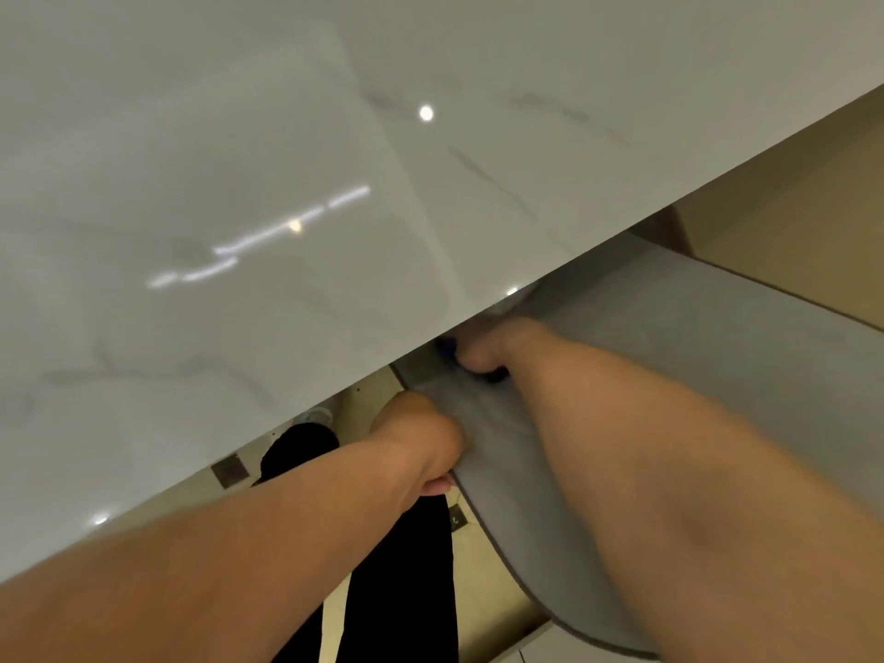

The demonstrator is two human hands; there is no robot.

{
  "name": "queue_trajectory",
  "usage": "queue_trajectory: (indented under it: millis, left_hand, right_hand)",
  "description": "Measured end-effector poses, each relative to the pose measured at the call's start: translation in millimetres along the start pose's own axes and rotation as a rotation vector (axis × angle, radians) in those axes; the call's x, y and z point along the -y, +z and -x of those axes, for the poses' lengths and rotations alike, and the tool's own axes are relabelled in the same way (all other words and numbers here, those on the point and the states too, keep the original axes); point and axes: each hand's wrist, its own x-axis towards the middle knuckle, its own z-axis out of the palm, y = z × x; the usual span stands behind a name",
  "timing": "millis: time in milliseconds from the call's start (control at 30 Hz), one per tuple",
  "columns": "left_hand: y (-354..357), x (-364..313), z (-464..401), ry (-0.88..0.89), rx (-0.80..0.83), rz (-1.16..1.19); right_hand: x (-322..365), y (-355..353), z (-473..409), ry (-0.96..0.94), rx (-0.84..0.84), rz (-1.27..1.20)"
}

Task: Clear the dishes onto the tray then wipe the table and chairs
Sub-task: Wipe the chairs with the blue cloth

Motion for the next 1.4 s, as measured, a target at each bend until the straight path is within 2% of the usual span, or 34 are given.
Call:
queue_trajectory:
  millis: [67, 133, 300, 333, 433, 500, 533, 567, 600, 633, 667, 700, 767, 800, 833, 867, 900, 967, 1000, 1067, 1133, 1167, 1233, 1267, 1300, 1333, 1400]
  left_hand:
    - [2, 1, 0, 0.019, -0.001, -0.039]
    - [2, -1, 1, 0.035, -0.007, -0.036]
    - [-5, -8, 6, 0.008, 0.021, 0.038]
    - [-5, -8, 5, 0.018, 0.031, 0.038]
    - [0, -7, 3, 0.023, 0.02, 0.015]
    - [4, -7, 4, 0.009, 0.018, -0.007]
    - [3, -7, 3, 0.008, 0.016, 0.0]
    - [2, -8, 3, 0.014, 0.012, 0.01]
    - [1, -9, 3, 0.024, 0.006, 0.02]
    - [0, -10, 3, 0.036, 0.001, 0.024]
    - [-1, -10, 3, 0.048, 0.002, 0.026]
    - [-1, -11, 3, 0.056, 0.004, 0.031]
    - [-1, -11, 3, 0.061, 0.014, 0.031]
    - [-1, -10, 1, 0.062, 0.012, 0.026]
    - [0, -9, -1, 0.064, 0.009, 0.019]
    - [1, -10, -2, 0.066, 0.004, 0.013]
    - [2, -8, -3, 0.066, 0.004, -0.005]
    - [7, -4, -2, 0.056, 0.016, -0.045]
    - [8, -1, -1, 0.058, 0.024, -0.044]
    - [9, 2, 2, 0.073, 0.038, -0.006]
    - [6, 3, 2, 0.073, 0.053, 0.039]
    - [3, 3, 1, 0.079, 0.06, 0.05]
    - [2, 2, 0, 0.09, 0.073, 0.054]
    - [2, 3, -1, 0.095, 0.076, 0.053]
    - [3, 3, -5, 0.101, 0.078, 0.043]
    - [4, 4, -8, 0.102, 0.073, 0.029]
    - [6, 8, -15, 0.102, 0.058, 0.01]
  right_hand:
    - [19, -10, 7, -0.105, 0.007, 0.025]
    - [2, -21, 2, -0.059, -0.056, 0.024]
    - [-74, -18, -24, 0.482, -0.386, 0.011]
    - [-74, -13, -36, 0.498, -0.404, 0.006]
    - [-44, -3, -51, 0.191, -0.279, -0.026]
    - [-22, -1, -44, 0.068, -0.14, -0.098]
    - [-16, -7, -37, -0.017, -0.072, -0.181]
    - [-14, -13, -25, -0.018, -0.027, -0.311]
    - [-15, -18, -17, -0.033, 0.041, -0.57]
    - [-17, -21, -9, -0.028, 0.046, -0.676]
    - [-21, -24, -26, -0.038, -0.059, -0.71]
    - [-40, -15, -90, -0.018, -0.107, -0.477]
    - [-82, 21, -232, 0.034, -0.16, -0.388]
    - [-70, 17, -230, 0.197, -0.127, -0.406]
    - [-74, 19, -220, 0.151, -0.143, -0.454]
    - [-66, 24, -214, 0.217, -0.162, -0.31]
    - [-58, 35, -206, 0.146, -0.181, -0.268]
    - [-3, 5, -69, 0.013, -0.145, -0.142]
    - [6, 4, -72, -0.078, -0.141, -0.173]
    - [8, 1, -52, -0.108, -0.117, -0.375]
    - [-10, -1, -53, -0.042, -0.275, -0.412]
    - [-17, -3, -52, 0.042, -0.322, -0.387]
    - [-35, 0, -62, 0.286, -0.556, -0.293]
    - [-35, 4, -59, 0.402, -0.509, -0.199]
    - [-30, 5, -67, 0.397, -0.39, -0.104]
    - [-21, 4, -62, 0.281, -0.264, -0.02]
    - [3, 6, -53, 0.02, -0.154, 0.134]
